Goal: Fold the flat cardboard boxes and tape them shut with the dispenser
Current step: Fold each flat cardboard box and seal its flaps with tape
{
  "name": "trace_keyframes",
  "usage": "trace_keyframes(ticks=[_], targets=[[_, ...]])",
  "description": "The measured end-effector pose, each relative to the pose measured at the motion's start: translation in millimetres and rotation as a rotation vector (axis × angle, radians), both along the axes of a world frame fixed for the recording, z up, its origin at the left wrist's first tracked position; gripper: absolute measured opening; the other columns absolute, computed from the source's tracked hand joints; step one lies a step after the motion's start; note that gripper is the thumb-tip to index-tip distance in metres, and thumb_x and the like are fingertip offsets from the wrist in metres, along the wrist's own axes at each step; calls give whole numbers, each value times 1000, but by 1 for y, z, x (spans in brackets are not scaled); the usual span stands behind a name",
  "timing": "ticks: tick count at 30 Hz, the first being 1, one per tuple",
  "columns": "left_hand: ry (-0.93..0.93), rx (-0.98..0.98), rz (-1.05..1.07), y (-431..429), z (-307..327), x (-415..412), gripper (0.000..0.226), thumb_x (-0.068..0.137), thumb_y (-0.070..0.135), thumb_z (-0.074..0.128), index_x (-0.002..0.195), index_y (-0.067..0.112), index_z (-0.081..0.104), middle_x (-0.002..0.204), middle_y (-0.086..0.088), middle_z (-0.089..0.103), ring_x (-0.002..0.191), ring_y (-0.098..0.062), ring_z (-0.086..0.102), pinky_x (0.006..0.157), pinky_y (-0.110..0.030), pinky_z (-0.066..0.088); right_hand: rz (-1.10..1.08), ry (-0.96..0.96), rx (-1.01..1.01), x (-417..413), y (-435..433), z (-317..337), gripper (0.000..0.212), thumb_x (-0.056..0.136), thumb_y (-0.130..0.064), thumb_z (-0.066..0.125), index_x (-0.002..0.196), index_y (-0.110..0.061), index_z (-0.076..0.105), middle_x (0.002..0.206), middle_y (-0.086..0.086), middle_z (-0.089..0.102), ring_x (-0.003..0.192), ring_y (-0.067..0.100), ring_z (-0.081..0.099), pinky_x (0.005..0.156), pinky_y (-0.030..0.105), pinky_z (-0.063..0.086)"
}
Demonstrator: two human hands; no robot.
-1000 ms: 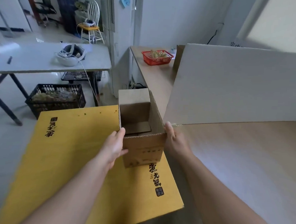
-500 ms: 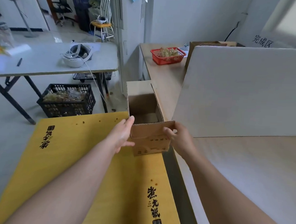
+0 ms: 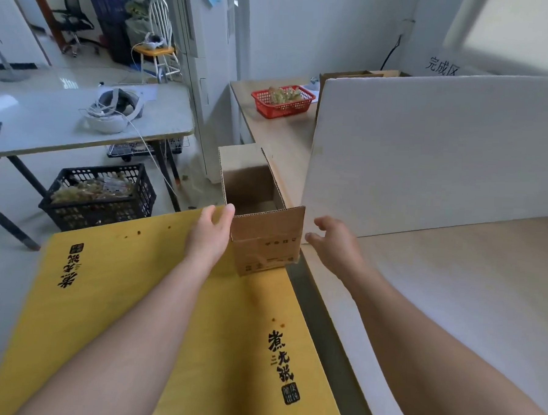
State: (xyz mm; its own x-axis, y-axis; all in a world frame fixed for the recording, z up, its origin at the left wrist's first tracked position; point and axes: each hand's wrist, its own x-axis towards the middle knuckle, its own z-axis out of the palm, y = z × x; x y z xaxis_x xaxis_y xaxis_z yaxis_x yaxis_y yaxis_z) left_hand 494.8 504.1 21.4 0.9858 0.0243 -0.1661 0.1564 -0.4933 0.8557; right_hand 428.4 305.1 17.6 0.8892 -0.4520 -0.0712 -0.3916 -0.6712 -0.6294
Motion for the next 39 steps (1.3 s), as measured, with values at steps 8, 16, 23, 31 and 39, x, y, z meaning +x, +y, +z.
trace_keyframes(ticks=[8,16,23,31,39], targets=[[-603,152,-232,-15,-5,-67,27,94,20,55,117,10,62,109,-7,61,102,-23,54,84,-34,46,-94,27,-210,-76,7,2,37,97,-30,49,133,-20,51,130,-1,56,110,19,56,86,33,50],[-625,252,-583,-69,-22,-134,21,95,22,54,110,11,64,103,-2,61,95,-16,50,82,-29,41,-262,50,-276,-169,-20,7,35,97,-29,43,129,-23,53,123,-3,57,109,20,54,85,31,44],[-619,261,-829,-169,-24,-228,22,95,24,51,110,12,63,107,-5,62,103,-23,53,86,-33,41,-478,65,-294,-298,-82,9,32,95,-27,45,125,-25,57,122,-3,56,107,20,55,81,28,40],[-665,165,-1113,-289,-19,-395,18,90,20,59,103,10,66,99,-7,65,98,-28,57,85,-35,42,-775,100,-286,-481,-159,4,31,94,-26,46,121,-25,59,119,-2,57,109,20,55,80,28,41],[-695,164,-1269,-384,-12,-511,31,94,26,53,122,15,58,114,-3,61,110,-22,52,91,-33,41,-929,124,-278,-619,-222,-5,25,94,-25,46,114,-21,62,114,2,59,103,24,57,76,31,44]])
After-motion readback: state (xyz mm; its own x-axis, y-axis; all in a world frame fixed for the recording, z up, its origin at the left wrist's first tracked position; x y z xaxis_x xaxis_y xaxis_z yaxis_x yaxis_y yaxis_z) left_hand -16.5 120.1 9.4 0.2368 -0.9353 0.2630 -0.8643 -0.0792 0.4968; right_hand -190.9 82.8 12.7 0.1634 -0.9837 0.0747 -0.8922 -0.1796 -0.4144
